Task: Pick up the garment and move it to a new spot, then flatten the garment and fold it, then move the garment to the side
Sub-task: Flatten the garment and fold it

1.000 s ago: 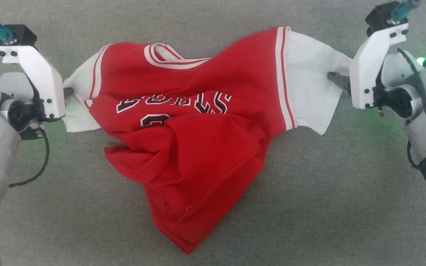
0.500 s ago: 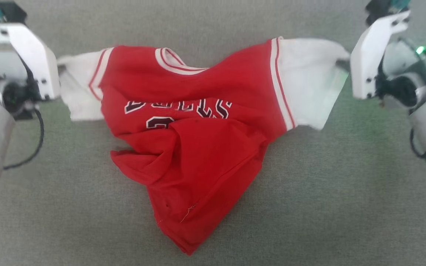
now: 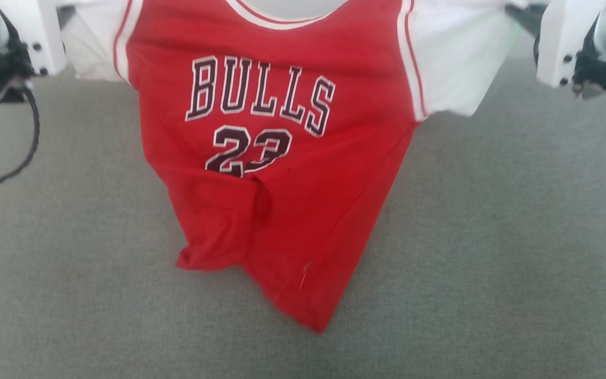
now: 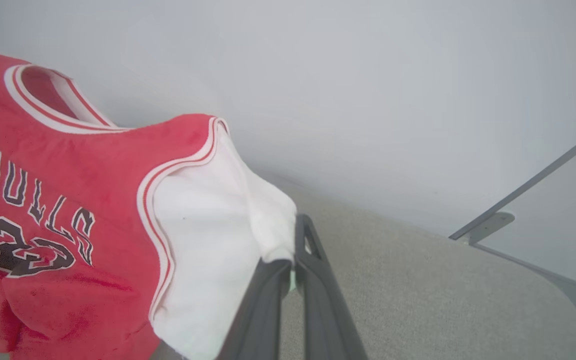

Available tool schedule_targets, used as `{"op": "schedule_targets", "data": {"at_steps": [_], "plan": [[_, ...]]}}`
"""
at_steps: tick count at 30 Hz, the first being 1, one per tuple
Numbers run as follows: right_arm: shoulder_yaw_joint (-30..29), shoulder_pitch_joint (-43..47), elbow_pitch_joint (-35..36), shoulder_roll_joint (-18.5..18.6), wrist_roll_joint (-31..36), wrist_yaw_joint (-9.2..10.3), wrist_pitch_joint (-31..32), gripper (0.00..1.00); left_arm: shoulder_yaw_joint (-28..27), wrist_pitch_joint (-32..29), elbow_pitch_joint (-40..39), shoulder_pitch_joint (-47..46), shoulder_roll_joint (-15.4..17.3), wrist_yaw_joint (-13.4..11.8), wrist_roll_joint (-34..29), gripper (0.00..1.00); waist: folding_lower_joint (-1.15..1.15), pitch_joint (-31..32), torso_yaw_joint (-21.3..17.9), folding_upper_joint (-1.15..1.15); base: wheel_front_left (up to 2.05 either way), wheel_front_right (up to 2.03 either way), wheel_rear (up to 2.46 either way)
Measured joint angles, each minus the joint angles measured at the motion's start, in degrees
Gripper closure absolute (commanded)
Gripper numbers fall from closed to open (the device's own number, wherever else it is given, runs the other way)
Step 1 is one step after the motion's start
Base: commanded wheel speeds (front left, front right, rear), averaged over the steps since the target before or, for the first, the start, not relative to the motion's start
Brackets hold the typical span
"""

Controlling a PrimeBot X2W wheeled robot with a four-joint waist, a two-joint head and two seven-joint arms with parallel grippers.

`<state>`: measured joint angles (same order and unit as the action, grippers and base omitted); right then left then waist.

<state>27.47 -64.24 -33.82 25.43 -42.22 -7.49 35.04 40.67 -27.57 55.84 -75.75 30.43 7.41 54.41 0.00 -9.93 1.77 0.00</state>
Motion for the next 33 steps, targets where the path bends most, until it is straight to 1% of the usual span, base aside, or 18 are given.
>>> {"op": "schedule_targets", "data": {"at_steps": [8, 10, 17, 27, 31, 33], "plan": [[0.9, -3.0, 0.3, 0.1, -0.1, 0.00, -3.5, 1.00, -0.8, -0.2, -1.4, -2.3, 0.6, -0.4, 1.0, 1.00, 0.00, 5.8, -0.6, 0.00, 0.00, 0.00, 0.00], [1.7, -3.8, 0.4, 0.3, -0.1, 0.00, -4.6, 1.00, -0.9, 0.0, -1.9, -2.9, 0.8, -0.8, 1.0, 1.00, 0.00, 6.8, -0.7, 0.00, 0.00, 0.00, 0.00], [3.1, -5.6, -0.5, 1.2, 0.5, 0.00, -8.9, 1.00, -1.2, 1.9, -3.9, -4.2, 1.5, -0.9, 0.9, 1.00, 0.00, 9.0, -0.9, 0.00, 0.00, 0.00, 0.00], [4.1, -8.9, -3.1, 1.6, 0.5, 0.00, -13.2, 1.00, -1.8, 3.2, -5.8, -4.4, 2.1, -1.6, 0.8, 1.00, 0.00, 9.3, -0.9, 0.00, 0.00, 0.00, 0.00], [4.3, -10.7, -4.5, 1.7, 1.1, 0.00, -15.4, 1.00, -1.8, 4.1, -6.6, -4.9, 2.2, -2.0, 0.8, 1.00, 0.00, 7.9, -0.9, 0.00, 0.00, 0.00, 0.00], [4.3, -11.8, -5.9, 1.7, 1.9, 0.00, -16.5, 1.00, -1.9, 5.7, -7.0, -5.4, 2.0, -2.2, 0.3, 1.00, 0.00, 6.8, -0.9, 0.00, 0.00, 0.00, 0.00]]}}
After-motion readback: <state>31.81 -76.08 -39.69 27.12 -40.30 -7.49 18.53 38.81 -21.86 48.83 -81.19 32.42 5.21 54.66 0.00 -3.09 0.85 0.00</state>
